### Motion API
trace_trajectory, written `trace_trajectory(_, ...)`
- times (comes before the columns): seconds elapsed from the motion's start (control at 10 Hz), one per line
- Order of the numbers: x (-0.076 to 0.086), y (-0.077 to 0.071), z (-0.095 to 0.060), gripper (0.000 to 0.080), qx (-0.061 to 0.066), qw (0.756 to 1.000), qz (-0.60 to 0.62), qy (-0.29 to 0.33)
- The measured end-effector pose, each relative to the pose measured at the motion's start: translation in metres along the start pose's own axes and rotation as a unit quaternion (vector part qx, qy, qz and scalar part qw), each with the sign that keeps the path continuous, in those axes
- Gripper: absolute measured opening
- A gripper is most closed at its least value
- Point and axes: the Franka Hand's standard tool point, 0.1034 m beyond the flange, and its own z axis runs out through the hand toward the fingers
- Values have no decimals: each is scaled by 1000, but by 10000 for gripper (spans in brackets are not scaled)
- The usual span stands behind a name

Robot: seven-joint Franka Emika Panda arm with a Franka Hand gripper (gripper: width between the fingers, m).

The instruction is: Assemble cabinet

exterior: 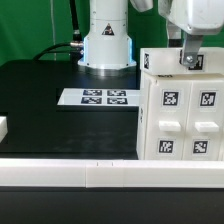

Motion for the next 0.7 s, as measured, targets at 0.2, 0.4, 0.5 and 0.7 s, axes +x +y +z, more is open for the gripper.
trace_trajectory(0.2, 0, 0, 0, 561, 0, 996, 90, 1)
trace_trajectory(0.4, 0, 0, 0, 561, 1, 976, 217, 1)
trace_trajectory(0.5, 0, 0, 0, 561, 1, 959, 284, 1)
trace_trajectory(0.7, -1, 0, 1, 563, -2, 916, 401, 3)
